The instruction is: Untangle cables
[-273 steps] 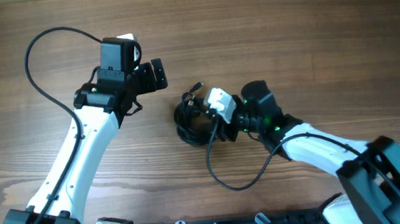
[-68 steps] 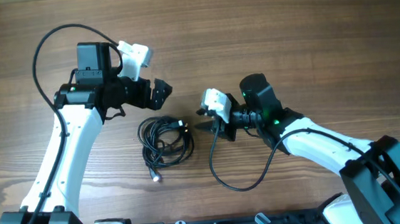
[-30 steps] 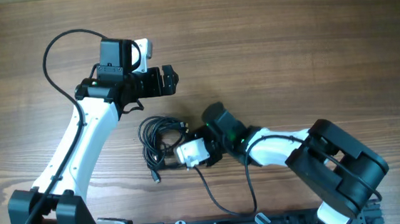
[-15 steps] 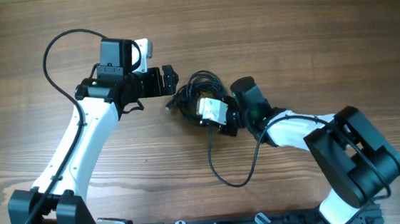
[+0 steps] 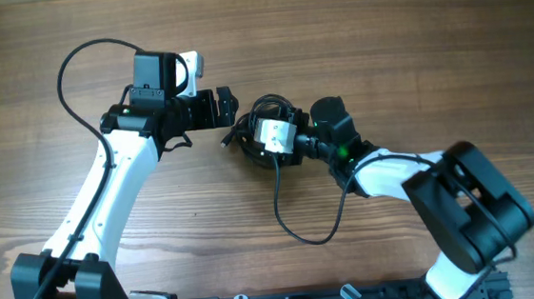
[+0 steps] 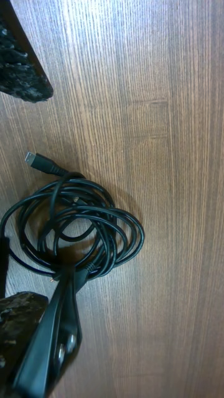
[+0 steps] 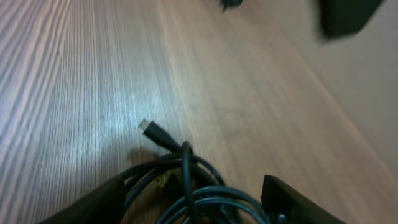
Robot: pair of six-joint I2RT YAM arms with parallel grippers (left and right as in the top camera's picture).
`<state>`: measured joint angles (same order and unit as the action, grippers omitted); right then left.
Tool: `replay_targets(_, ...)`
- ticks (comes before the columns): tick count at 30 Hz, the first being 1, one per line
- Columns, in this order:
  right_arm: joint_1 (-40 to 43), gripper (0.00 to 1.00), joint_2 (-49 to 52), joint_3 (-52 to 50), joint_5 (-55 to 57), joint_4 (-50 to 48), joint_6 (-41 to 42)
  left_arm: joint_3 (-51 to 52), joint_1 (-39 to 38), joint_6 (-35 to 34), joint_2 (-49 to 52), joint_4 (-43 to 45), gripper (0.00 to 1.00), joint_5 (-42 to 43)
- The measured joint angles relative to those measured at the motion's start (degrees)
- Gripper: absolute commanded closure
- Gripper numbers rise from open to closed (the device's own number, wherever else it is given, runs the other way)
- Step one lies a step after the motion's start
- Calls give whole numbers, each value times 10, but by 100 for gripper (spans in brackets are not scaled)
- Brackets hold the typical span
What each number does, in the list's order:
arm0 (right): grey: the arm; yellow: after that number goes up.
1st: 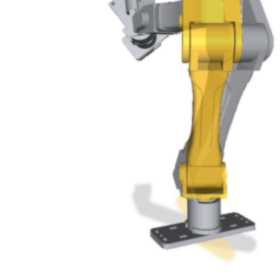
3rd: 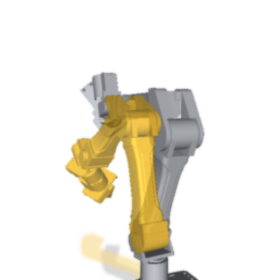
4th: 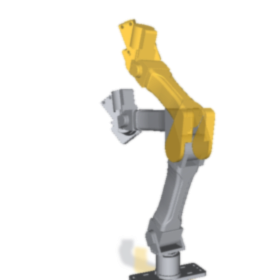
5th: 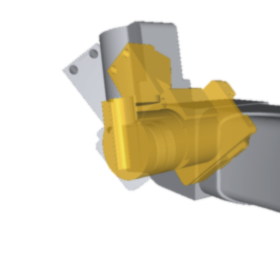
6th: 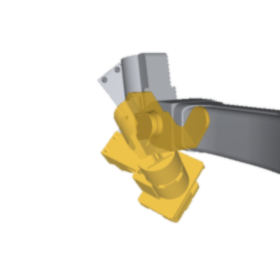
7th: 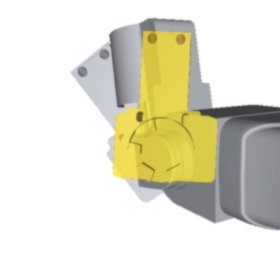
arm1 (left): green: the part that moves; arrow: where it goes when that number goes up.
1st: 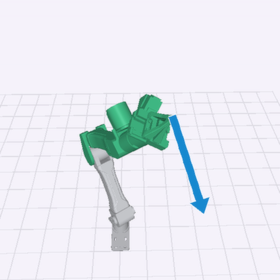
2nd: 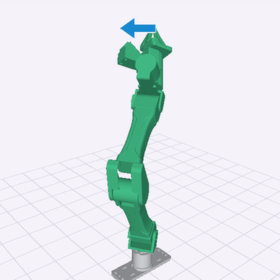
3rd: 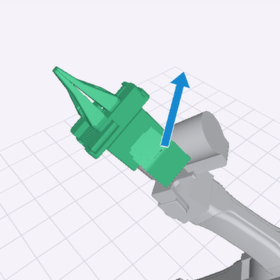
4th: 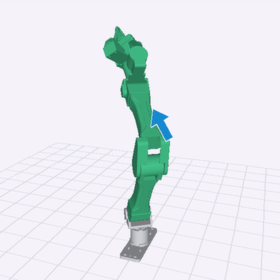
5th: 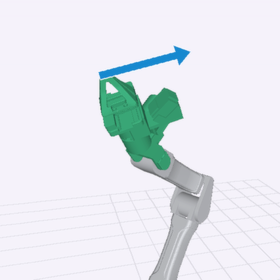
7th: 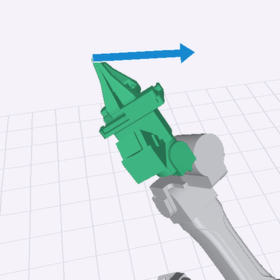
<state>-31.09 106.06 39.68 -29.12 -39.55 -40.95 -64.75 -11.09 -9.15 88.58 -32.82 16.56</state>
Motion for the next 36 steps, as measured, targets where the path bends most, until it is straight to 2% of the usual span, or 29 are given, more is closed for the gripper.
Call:
replay_targets(2,0,32,30,7,0,1,0,0,0,0,0,0,0,0)
replay_targets(4,0,42,56,25,0,1,6,0,0,0,0,0,0,0)
replay_targets(5,0,43,63,33,0,0,8,0,0,0,0,0,0,0)
replay_targets(6,0,48,75,45,0,0,10,0,0,0,0,0,0,0)
replay_targets(8,0,65,79,48,0,0,12,0,0,0,0,0,0,0)
replay_targets(10,-2,72,79,49,0,0,14,0,0,0,0,0,0,0)
replay_targets(13,-3,71,79,51,0,10,17,0,0,0,0,0,0,0)
replay_targets(14,-3,58,79,52,0,18,17,0,0,0,0,0,0,0)
replay_targets(16,-3,50,79,53,0,37,16,0,0,0,0,0,0,0)
replay_targets(18,-3,52,79,53,0,42,7,0,0,0,0,0,0,0)
replay_targets(21,-3,71,80,53,0,48,2,0,0,0,0,-1,0,0)
replay_targets(22,-3,87,82,54,0,54,-2,0,0,0,0,-1,0,0)
replay_targets(23,-3,96,87,54,0,58,-5,0,0,0,0,-1,0,0)
replay_targets(25,-3,96,94,59,-4,56,-9,0,0,0,0,-2,0,0)
replay_targets(28,-3,96,94,59,-4,29,28,0,0,0,0,-2,2,0)
replay_targets(32,-3,96,83,59,-4,-6,103,0,0,0,0,-1,5,0)
replay_targets(36,-2,96,10,59,-7,-8,201,0,3,0,0,0,9,0)
